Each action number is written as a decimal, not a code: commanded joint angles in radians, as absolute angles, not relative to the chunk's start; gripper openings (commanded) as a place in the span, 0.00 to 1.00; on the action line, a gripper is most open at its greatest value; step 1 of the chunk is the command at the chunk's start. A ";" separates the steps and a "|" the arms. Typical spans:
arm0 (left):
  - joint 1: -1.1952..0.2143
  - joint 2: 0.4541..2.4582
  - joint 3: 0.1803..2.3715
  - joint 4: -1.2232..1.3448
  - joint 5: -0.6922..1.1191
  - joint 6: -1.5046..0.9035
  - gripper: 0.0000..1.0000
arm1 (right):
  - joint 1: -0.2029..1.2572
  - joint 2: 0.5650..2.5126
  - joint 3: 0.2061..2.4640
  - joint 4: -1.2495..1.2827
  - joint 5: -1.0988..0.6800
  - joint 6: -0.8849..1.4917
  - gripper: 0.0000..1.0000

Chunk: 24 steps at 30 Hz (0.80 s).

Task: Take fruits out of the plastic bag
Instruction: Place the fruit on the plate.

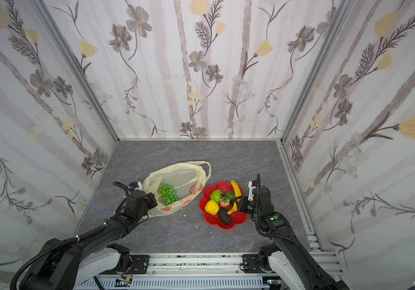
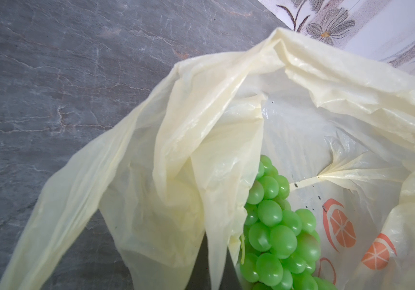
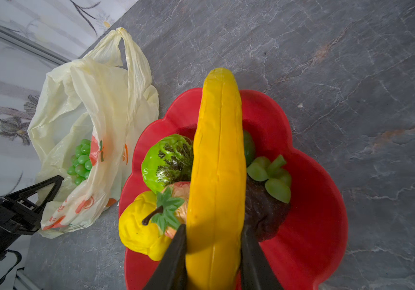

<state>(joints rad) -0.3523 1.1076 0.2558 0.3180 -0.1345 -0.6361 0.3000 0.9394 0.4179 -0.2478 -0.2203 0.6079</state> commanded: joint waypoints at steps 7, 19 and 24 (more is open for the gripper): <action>-0.348 1.120 0.253 0.353 -0.155 -0.632 0.00 | 0.267 0.885 0.375 -0.229 -0.300 0.591 0.29; -0.346 1.126 0.253 0.357 -0.153 -0.630 0.00 | 0.268 0.774 0.362 -0.314 -0.283 0.664 0.29; -0.345 1.132 0.253 0.362 -0.150 -0.630 0.00 | 0.268 0.752 0.310 -0.292 -0.254 0.698 0.30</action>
